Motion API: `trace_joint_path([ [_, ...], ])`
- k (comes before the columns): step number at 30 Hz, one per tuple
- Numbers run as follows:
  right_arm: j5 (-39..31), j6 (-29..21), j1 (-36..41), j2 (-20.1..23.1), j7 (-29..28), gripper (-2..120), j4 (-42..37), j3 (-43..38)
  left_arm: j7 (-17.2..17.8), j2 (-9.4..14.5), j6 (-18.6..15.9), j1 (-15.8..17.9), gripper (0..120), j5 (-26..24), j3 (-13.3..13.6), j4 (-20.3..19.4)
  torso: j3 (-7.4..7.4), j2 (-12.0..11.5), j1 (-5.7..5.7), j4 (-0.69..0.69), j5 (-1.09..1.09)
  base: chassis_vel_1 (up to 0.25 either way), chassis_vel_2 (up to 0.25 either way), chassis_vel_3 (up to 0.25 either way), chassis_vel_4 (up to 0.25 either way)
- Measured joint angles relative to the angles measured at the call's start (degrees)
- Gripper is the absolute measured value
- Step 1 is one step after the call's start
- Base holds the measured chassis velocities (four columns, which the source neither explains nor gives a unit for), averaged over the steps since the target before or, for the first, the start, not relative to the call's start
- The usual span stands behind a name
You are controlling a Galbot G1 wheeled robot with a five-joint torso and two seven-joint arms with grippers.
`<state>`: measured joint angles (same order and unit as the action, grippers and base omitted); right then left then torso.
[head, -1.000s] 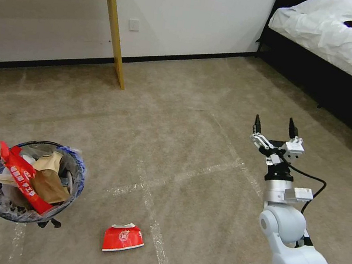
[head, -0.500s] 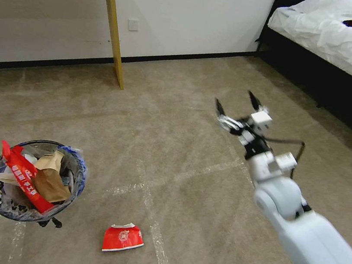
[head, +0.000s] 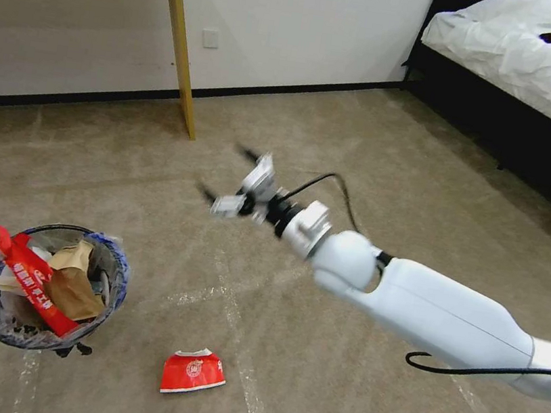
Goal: Pick up the trash bin and place the garbage on the floor into it.
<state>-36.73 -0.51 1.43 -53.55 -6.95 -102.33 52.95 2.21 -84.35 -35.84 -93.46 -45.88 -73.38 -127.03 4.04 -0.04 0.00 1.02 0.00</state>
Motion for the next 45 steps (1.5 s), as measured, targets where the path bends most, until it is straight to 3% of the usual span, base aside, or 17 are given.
trace_joint_path([
  [1, 0.00, 0.00, 0.00, 0.00, 0.00, 100, 0.00, 0.00, 0.00, 0.00, 0.00, 0.00, 1, 0.00, 0.00, 0.00, 0.00, 0.00, 0.00, 0.00, 0.00, 0.000, 0.000, 0.000, 0.000],
  [3, 0.95, -5.16, -1.38, -0.42, 1.30, 100, 0.20, 3.49, 0.02, 0.26, -0.02, 0.17, 1, -0.01, 0.17, -0.04, 0.00, 0.00, 0.00, 0.00, 0.00, 0.000, 0.000, 0.000, 0.000],
  [9, 2.04, -8.67, -2.20, -0.95, 4.93, 100, 0.24, 6.07, 0.09, 0.44, -0.13, 0.53, 1, 0.01, 0.38, 0.05, 0.00, 0.00, 0.00, -0.01, 0.01, 0.000, 0.000, 0.000, 0.000],
  [22, 7.49, -7.80, -5.25, -2.39, 16.93, 100, 3.68, 11.84, 0.25, 0.12, -0.30, 0.56, 1, -0.03, -0.13, -0.05, -0.01, 0.00, 0.00, -0.01, 0.01, 0.000, 0.000, 0.000, 0.000],
  [33, 10.88, -7.72, -5.23, -0.87, 25.74, 98, 2.30, 14.53, 0.25, -0.30, -0.19, 0.62, 1, 0.35, -0.26, 0.52, -0.01, 0.00, 0.00, -0.01, 0.02, 0.000, 0.000, 0.000, 0.000],
  [45, 12.52, -9.65, -2.69, 1.07, 29.30, 97, 1.97, 16.32, 0.25, -0.47, -0.09, 0.91, 1, 0.75, -0.24, 1.22, -0.01, 0.00, 0.00, -0.01, 0.02, 0.000, 0.000, 0.000, 0.000],
])
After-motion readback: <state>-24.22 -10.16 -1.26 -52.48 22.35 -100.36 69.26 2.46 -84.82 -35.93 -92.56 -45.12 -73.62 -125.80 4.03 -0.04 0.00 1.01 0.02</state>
